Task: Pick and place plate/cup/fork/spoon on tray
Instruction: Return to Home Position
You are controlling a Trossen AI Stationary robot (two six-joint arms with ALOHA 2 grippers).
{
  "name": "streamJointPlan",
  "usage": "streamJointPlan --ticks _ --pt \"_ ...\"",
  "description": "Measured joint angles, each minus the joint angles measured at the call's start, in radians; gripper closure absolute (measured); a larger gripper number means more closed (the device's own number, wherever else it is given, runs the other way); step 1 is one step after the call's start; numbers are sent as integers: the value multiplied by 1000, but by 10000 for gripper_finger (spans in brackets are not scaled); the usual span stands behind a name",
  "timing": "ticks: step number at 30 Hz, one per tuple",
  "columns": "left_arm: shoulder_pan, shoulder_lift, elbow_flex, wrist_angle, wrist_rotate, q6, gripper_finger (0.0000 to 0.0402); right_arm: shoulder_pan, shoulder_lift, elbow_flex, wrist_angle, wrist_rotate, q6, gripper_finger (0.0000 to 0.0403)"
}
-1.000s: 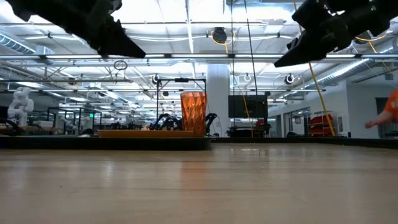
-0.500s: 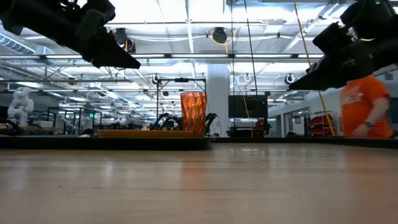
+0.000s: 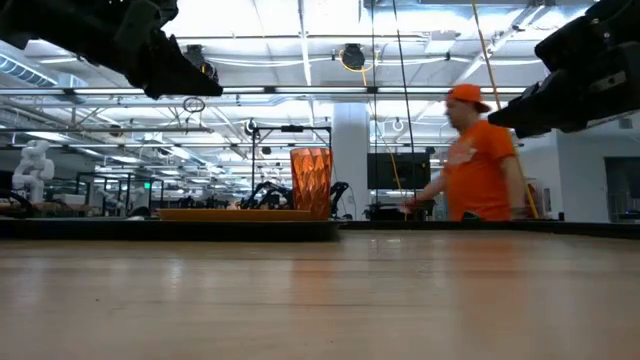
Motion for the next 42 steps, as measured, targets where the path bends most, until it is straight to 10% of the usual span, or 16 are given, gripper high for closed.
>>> streamJointPlan --ticks 42 --pt "0 -244 0 -112 60 123 397 10 -387 -52 -149 -117 -37 403"
